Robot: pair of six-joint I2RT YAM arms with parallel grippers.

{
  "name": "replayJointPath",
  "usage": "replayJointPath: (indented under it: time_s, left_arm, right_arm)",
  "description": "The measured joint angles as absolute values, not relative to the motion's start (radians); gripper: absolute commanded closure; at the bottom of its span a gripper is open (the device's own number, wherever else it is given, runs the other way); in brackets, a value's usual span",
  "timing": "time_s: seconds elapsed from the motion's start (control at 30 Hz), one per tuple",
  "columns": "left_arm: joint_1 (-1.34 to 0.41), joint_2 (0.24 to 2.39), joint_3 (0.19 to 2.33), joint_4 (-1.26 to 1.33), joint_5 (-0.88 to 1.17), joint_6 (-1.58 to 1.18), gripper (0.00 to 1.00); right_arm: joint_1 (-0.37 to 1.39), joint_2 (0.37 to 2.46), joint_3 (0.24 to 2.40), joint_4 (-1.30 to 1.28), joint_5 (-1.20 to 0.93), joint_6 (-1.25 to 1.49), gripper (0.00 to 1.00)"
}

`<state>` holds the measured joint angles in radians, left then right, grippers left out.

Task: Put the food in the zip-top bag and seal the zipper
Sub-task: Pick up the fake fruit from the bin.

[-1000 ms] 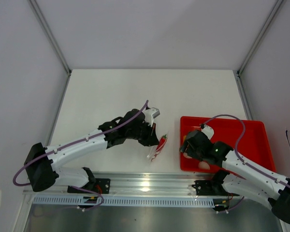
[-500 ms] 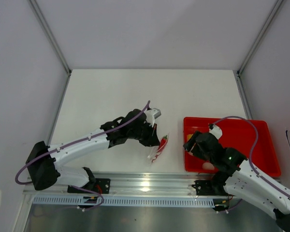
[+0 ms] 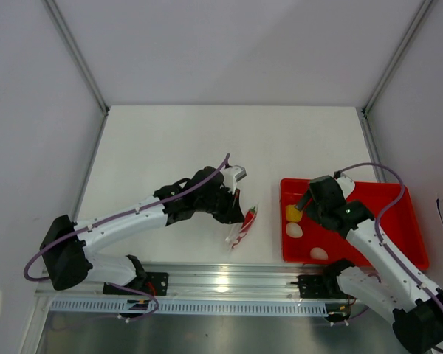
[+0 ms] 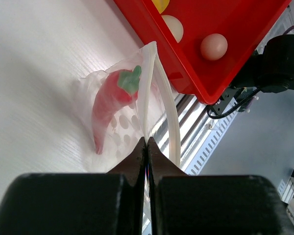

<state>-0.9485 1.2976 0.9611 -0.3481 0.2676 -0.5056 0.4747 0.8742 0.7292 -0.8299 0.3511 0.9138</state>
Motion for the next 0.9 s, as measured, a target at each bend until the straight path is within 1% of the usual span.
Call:
replayJointPath:
  time_s: [0.1, 0.2, 0.37, 0.57, 0.67, 0.73, 0.77, 0.9]
  left_arm:
    - [-0.949, 1.298, 0.961, -0.346, 0.269, -0.506, 0.99]
    - [-0.949, 1.298, 0.961, -0.345, 0.271, -0.506, 0.99]
    - [-0.949, 1.298, 0.961, -0.344, 0.277, -0.506, 1.00]
    - [-0.949, 1.298, 0.961, -0.338, 0.293, -0.505, 0.99]
    - [-0.949, 1.298, 0.961, -0.338, 0.297, -0.505, 0.99]
    - [-0.949, 1.298, 0.961, -0.337, 0.300, -0.505, 1.00]
    - [-0.949, 1.298, 0.961, -0.337, 0.300, -0.505, 0.99]
    - [-0.949, 1.299, 0.962, -0.337, 0.302, -0.505, 0.99]
  right_arm:
    - [0.407, 0.923, 0.723, -0.783, 0.304, 0.864, 0.19]
    - [0.376, 0.994, 0.705, -0.723, 0.255, 0.823, 0.18]
    - [0.369, 1.053, 0.657, -0.628, 0.192, 0.776, 0.17]
    - [0.366, 1.132, 0.653, -0.537, 0.169, 0.758, 0.17]
    - [0.363, 1.170, 0.650, -0.495, 0.158, 0.756, 0.18]
    - [0.358, 1.195, 0.642, -0.462, 0.147, 0.755, 0.22]
    - [0.356, 1.206, 0.635, -0.445, 0.143, 0.756, 0.26]
    - [0.353, 1.235, 0.599, -0.392, 0.115, 0.759, 0.30]
